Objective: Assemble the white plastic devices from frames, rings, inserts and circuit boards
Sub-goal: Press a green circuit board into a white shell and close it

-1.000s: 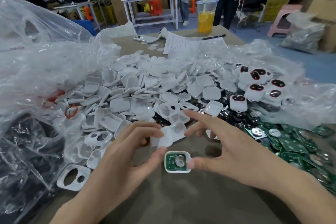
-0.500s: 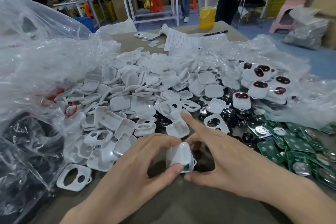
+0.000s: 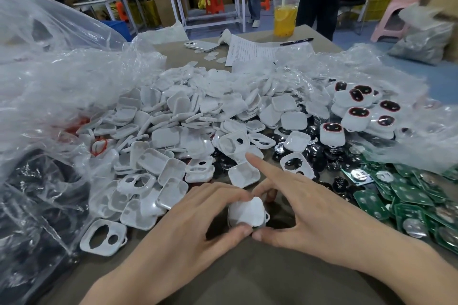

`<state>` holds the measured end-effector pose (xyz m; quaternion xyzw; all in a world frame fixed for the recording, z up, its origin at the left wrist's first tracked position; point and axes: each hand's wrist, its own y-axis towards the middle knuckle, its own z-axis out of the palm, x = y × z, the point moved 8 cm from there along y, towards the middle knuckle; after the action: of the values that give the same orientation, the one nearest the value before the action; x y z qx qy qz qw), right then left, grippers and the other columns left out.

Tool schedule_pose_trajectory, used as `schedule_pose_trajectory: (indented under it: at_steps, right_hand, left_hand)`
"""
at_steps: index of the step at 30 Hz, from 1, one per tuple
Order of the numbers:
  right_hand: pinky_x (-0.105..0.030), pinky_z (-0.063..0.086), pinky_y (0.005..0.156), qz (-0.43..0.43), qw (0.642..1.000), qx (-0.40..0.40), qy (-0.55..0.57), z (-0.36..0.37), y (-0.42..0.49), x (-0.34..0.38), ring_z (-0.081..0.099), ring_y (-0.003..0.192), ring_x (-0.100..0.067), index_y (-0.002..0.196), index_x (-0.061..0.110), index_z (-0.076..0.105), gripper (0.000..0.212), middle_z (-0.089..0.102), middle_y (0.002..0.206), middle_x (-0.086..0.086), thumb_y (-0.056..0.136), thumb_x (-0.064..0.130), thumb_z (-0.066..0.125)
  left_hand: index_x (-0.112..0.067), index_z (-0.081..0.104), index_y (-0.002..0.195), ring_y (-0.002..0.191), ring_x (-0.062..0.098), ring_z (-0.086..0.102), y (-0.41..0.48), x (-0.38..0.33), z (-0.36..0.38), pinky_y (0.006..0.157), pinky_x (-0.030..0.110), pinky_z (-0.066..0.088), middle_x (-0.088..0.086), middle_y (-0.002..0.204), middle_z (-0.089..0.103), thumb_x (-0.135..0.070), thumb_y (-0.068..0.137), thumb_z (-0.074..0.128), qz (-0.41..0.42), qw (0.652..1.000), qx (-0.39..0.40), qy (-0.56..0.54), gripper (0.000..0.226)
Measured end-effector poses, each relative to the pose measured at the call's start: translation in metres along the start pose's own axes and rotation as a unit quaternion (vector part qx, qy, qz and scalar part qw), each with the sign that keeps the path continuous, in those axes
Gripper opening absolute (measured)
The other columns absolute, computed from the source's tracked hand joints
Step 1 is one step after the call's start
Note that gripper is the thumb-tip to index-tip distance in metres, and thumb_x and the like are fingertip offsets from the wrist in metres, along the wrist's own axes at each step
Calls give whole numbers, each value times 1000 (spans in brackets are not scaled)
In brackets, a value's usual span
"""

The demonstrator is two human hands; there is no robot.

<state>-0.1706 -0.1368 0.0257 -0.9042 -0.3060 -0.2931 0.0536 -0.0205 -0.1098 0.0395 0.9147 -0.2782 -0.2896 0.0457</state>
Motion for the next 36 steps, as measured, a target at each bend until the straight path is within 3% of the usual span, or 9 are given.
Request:
schedule_pose_trajectory:
  at_steps: [7,11,14,18,22,24,29,36]
  right_hand:
    - [-2,25,98,-2,1000,-4,6,0,-1,0,41,117,9,139,72,-12,94,51,119,33,77,72,58]
    - [0,24,96,-7,1000,-2,-1,0,3,2,41,118,8,141,70,-10,92,42,124,41,75,73,53]
    - [-5,27,98,-11,1000,-1,2,1,3,3,43,116,7,142,69,-7,91,47,121,38,77,71,55]
    - [-9,30,98,-19,1000,-2,3,0,3,5,45,113,5,144,64,5,84,51,117,36,80,65,60]
    - [-8,32,96,-19,1000,-6,2,-1,3,4,48,112,4,132,59,25,66,54,115,33,83,58,68]
    - [-8,33,95,-16,1000,-7,9,-1,3,4,48,112,4,130,59,24,66,54,114,32,82,57,69]
    - [2,23,95,-7,1000,-5,7,-1,2,2,38,118,14,138,73,-3,88,46,122,38,79,67,62]
    - [-3,26,100,-3,1000,-12,9,1,3,-2,41,119,11,137,75,-4,88,54,117,31,75,74,58]
  left_hand:
    - [-47,52,126,123,-4,54,0,2,0,97,17,44,-31,129,54,-56,95,56,8,1000,-12,-18,32]
    - [-50,52,126,117,-9,56,-3,12,-14,92,5,40,-32,125,58,-58,94,57,-6,997,-69,-21,33]
    - [-48,54,125,110,-5,59,-4,19,-23,88,3,39,-29,119,62,-58,92,58,-16,994,-107,-26,35]
    - [-50,55,122,105,-2,61,-5,25,-29,79,2,42,-27,116,64,-55,88,62,-36,988,-146,-36,35]
    - [-44,57,121,101,-2,63,-5,26,-33,78,0,40,-29,118,64,-50,88,62,-44,983,-172,-39,34]
    - [-44,57,121,102,-1,64,-5,26,-30,78,2,42,-28,118,64,-51,87,63,-46,985,-163,-45,35]
    - [-43,56,126,116,-7,57,-4,13,-11,93,5,39,-30,122,61,-53,92,61,-21,996,-75,-36,36]
    - [-47,50,125,120,-10,51,1,-1,-2,100,9,37,-32,127,53,-55,94,55,5,1000,-17,14,33]
